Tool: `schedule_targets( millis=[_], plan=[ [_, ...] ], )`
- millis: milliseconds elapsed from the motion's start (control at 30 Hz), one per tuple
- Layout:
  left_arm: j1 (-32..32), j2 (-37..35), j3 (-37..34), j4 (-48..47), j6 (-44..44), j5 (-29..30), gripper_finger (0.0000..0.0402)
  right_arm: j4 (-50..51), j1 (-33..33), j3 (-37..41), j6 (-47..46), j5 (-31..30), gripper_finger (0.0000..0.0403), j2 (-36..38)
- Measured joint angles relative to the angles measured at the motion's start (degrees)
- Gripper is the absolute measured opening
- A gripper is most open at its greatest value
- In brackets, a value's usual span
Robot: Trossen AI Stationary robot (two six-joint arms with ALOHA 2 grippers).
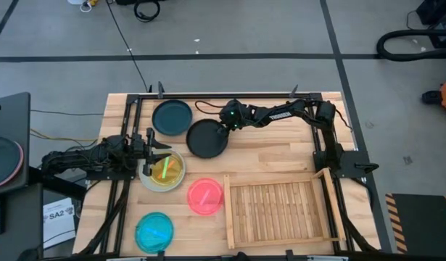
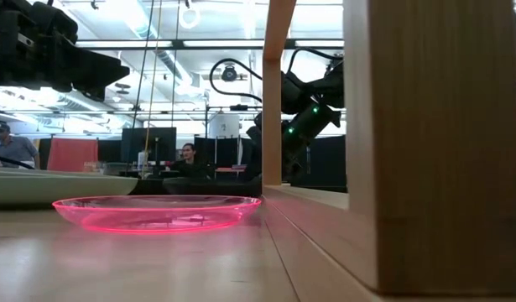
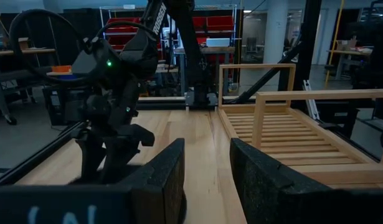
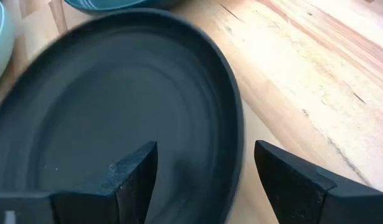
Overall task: Place and stack plates onto a shelf
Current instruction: Put the black plate on the shelf
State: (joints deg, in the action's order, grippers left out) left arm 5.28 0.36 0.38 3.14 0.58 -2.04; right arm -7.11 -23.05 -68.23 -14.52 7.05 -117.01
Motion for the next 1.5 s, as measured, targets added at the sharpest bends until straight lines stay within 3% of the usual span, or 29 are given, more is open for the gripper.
schedule_targets(
  millis=[333, 933, 1500],
  plan=[
    [0.0, 0.0, 0.0, 0.0, -0.01, 0.02, 0.0135, 4.36, -0.33, 0.0, -0.07, 0.08, 0.0228, 0.0],
    [0.0, 0.0, -0.01, 0.0, 0.0, 0.02, 0.0135, 4.79, -1.09, -0.07, -3.25, 1.95, 0.0035, -0.83],
    [0.0, 0.0, -0.01, -0.02, 0.0, 0.02, 0.0135, 5.83, -5.06, 0.09, -5.95, 12.14, 0.0018, 1.97]
  ],
)
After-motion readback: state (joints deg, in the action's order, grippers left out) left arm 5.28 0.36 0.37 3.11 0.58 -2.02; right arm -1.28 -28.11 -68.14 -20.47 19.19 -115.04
